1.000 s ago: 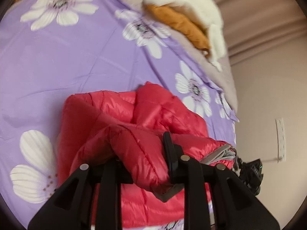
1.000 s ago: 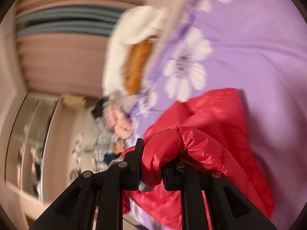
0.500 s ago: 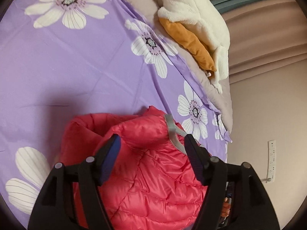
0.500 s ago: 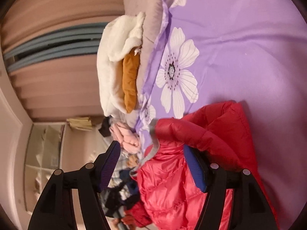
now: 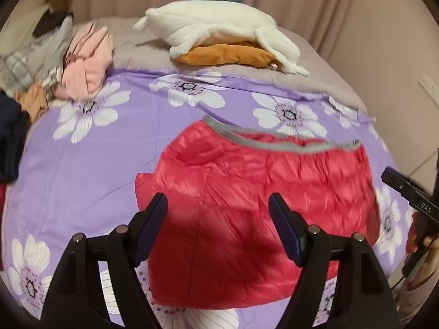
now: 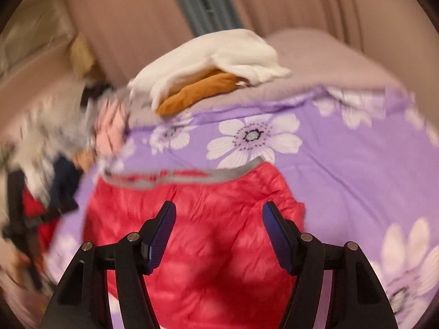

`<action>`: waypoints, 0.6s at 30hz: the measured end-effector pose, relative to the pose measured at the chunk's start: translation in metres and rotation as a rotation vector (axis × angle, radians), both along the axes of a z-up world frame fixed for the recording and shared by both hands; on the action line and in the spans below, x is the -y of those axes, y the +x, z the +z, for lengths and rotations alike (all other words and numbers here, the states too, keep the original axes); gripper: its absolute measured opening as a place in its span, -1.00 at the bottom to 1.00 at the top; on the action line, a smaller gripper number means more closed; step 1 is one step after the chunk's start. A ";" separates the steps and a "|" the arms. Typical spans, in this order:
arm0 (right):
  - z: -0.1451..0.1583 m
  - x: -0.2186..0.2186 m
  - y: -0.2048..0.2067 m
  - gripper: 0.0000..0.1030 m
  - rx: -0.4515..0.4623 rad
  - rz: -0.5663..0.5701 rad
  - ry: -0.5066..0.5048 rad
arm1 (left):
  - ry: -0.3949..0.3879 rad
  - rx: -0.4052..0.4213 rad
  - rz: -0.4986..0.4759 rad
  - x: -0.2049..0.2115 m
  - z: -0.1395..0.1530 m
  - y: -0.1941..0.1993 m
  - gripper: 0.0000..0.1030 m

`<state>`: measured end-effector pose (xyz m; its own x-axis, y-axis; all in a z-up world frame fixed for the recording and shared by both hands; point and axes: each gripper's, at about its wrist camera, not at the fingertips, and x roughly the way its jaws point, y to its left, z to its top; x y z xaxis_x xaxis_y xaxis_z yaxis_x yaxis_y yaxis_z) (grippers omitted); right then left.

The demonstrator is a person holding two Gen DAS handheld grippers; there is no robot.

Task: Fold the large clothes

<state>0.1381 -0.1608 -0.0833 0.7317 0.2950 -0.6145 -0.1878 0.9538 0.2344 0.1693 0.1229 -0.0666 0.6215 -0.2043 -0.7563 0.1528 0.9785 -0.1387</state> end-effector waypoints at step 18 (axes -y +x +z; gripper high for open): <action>-0.089 -0.042 0.046 0.34 -0.147 0.002 -0.081 | 0.050 -0.097 -0.053 0.051 -0.088 0.042 0.66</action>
